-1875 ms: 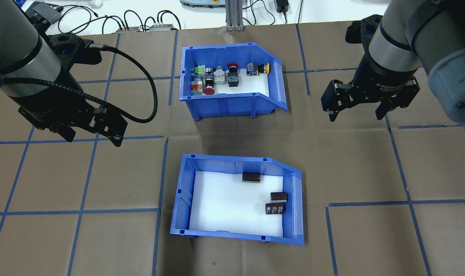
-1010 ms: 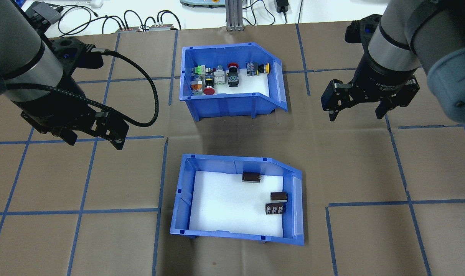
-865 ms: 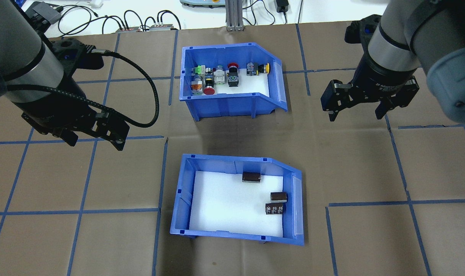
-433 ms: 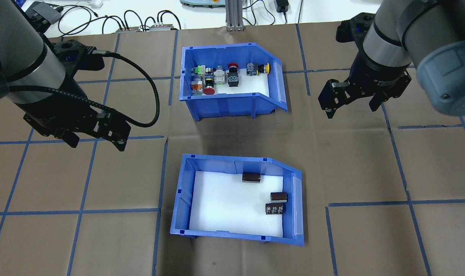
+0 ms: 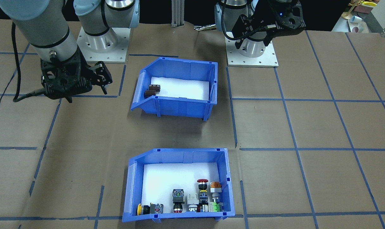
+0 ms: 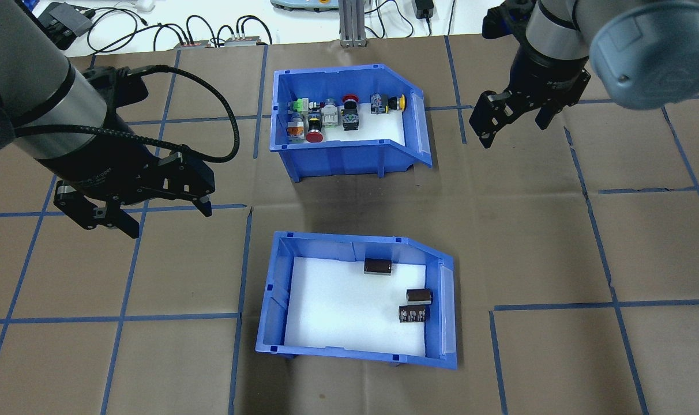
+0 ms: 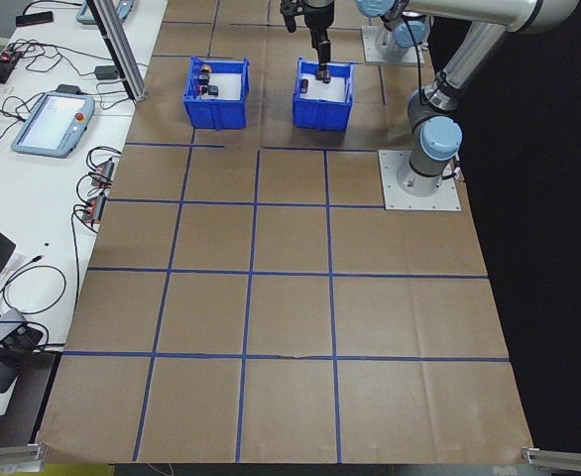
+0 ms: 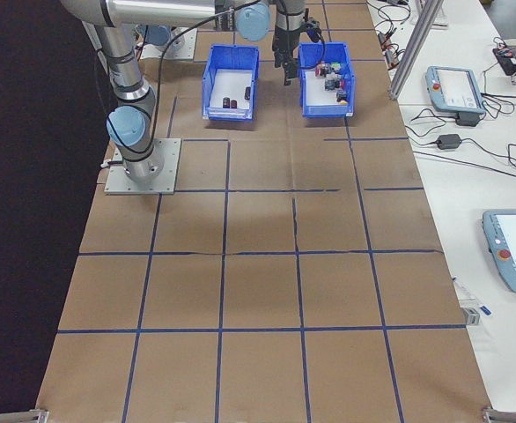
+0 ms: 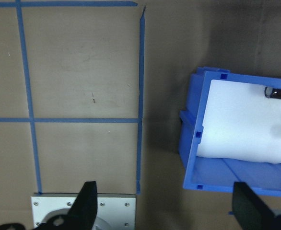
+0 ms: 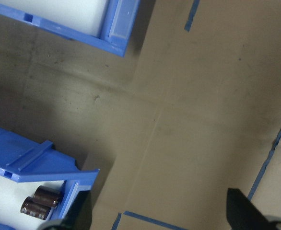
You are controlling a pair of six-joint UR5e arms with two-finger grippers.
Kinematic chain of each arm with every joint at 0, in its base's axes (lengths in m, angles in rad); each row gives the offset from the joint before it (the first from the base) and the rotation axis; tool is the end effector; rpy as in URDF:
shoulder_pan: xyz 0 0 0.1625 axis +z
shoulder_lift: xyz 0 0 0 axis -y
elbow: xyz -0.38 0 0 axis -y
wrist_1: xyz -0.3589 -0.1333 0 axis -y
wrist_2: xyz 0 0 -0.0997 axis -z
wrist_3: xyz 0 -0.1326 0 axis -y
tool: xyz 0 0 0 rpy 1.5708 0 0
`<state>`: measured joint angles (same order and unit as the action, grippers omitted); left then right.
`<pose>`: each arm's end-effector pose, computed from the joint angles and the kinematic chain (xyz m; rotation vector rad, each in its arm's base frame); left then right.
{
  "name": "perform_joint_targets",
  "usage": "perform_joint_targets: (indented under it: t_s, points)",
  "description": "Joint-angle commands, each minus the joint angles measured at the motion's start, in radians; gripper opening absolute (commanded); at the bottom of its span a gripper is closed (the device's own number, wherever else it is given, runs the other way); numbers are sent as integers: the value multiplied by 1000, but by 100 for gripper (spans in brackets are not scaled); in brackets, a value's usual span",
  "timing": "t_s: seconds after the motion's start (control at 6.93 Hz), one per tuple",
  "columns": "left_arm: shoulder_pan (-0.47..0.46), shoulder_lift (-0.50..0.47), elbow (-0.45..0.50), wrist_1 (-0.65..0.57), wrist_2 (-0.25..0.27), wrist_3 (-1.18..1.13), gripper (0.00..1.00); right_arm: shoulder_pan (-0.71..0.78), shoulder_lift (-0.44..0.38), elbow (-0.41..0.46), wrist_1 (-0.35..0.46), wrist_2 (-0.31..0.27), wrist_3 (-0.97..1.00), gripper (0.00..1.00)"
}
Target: Place battery box in front
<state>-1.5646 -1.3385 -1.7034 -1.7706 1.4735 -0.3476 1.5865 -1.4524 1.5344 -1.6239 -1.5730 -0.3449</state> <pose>-0.1440 -0.3565 0.4267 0.5454 -3.0087 -0.1762 0.1408 -0.4963 0.3750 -0.5629 3.0878 0.0453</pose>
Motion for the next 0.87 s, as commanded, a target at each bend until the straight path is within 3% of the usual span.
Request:
perform_joint_targets:
  t_s: [0.0, 0.29, 0.58, 0.72]
  points:
    - [-11, 16, -25, -6, -68, -419, 99, 10, 139, -144, 12, 2, -177, 100]
    - [-98, 27, -153, 28, -96, -849, 99, 29, 228, -244, 15, 2, -369, 100]
    - [-262, 13, -272, 213, -87, -1104, 99, 97, 369, -411, 21, -10, -518, 100]
    - [-290, 19, -363, 291, -93, -1225, 99, 145, 433, -489, 28, -12, -596, 100]
